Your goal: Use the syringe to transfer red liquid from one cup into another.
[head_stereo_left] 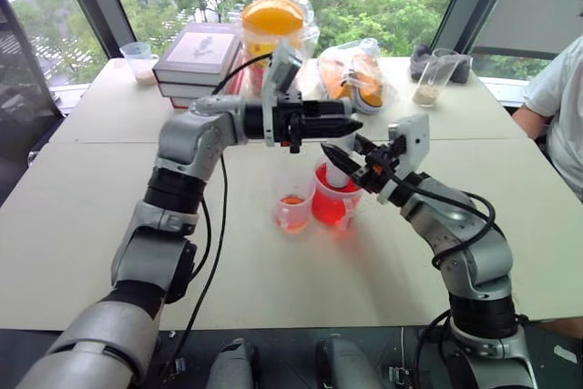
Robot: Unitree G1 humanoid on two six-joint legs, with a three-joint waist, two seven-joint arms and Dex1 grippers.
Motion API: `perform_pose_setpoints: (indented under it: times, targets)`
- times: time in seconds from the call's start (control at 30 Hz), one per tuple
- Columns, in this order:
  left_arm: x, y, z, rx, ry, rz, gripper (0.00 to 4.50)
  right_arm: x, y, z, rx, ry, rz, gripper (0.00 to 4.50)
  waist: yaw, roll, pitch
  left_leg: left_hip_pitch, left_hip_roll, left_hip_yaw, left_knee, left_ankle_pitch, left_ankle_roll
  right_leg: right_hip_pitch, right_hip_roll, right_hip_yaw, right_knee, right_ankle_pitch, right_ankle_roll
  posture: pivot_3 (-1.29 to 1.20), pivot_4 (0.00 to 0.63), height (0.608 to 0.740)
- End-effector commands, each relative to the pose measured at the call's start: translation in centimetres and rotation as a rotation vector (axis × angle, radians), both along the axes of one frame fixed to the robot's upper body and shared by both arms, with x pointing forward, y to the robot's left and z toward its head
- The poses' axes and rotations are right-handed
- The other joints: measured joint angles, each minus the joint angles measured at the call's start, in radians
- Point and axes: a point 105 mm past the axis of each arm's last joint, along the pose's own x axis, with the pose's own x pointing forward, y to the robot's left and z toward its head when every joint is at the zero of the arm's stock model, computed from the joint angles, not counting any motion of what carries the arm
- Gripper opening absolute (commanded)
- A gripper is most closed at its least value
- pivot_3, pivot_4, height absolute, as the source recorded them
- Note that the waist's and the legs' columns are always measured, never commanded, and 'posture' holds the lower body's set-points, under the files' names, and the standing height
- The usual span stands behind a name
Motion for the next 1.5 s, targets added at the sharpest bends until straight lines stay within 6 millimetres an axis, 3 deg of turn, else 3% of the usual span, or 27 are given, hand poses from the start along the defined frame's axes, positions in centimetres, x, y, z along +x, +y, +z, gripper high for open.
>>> perform_pose_setpoints:
  times: [0.03, 0.73, 1.2, 1.5]
  targets:
    - [-0.9, -1.0, 1.1, -0.019, -0.039, -0.058, 0.04, -0.9, 0.5, 1.7, 0.017, -0.069, 0.027, 1.47, 0.001, 0.0, 0.0, 0.0, 0.0, 0.0, 0.0, 0.0, 0.0, 0.0, 0.0, 0.0, 0.0, 0.0, 0.0, 0.0, 0.15, 0.74]
    - [0.4, 0.4, 6.6, -0.132, -0.154, 0.035, 0.04, -0.7, 0.2, -1.3, 0.011, 0.057, 0.045, 1.47, 0.003, 0.0, 0.0, 0.0, 0.0, 0.0, 0.0, 0.0, 0.0, 0.0, 0.0, 0.0, -0.001, 0.0, 0.0, 0.0, 0.15, 0.74]
    - [0.5, 0.7, 7.1, -0.135, -0.175, 0.044, 0.04, -0.6, 0.3, -1.7, 0.014, 0.066, 0.049, 1.47, 0.002, 0.0, 0.0, 0.0, 0.0, 0.0, 0.0, 0.0, 0.0, 0.0, 0.0, 0.0, 0.0, 0.0, 0.0, 0.0, 0.15, 0.74]
    - [0.4, 0.6, 6.5, -0.12, -0.168, 0.033, 0.04, -0.6, 0.4, -0.2, 0.016, 0.017, 0.055, 1.47, 0.002, 0.0, 0.0, 0.0, 0.0, 0.0, 0.0, 0.0, 0.0, 0.0, 0.0, 0.0, 0.0, 0.0, 0.0, 0.0, 0.15, 0.74]
